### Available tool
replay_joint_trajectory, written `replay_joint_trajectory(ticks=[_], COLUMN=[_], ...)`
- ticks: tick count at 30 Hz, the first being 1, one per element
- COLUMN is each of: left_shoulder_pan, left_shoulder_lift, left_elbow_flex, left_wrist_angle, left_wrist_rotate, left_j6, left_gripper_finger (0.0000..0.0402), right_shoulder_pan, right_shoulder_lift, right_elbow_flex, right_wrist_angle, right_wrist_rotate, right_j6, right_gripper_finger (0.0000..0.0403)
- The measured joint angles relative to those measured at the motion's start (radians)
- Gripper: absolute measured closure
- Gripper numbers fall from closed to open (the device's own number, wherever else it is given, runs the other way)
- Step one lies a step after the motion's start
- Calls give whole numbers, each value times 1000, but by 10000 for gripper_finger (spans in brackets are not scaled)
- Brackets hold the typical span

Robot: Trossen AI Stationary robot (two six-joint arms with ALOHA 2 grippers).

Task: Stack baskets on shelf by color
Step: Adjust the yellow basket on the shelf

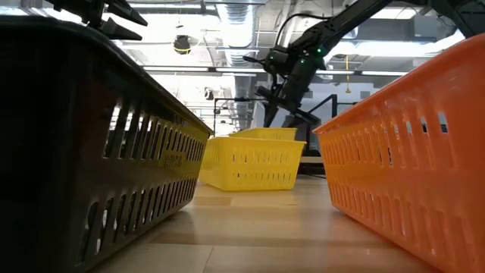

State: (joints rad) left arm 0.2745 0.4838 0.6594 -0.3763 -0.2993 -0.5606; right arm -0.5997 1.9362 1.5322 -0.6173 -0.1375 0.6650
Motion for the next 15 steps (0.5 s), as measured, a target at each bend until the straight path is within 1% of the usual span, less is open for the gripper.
replay_joint_trajectory(ticks=[3,15], left_shoulder_pan=[0,0], left_shoulder_lift=[0,0], left_elbow_flex=[0,0], left_wrist_angle=[0,0], left_wrist_rotate=[0,-2], left_j6=[0,8], left_gripper_finger=[244,244], right_shoulder_pan=[6,30], right_shoulder_lift=[0,0], right_elbow_flex=[0,0], right_wrist_angle=[14,82], right_wrist_rotate=[-17,-15], right_j6=[-7,-17], right_gripper_finger=[195,199])
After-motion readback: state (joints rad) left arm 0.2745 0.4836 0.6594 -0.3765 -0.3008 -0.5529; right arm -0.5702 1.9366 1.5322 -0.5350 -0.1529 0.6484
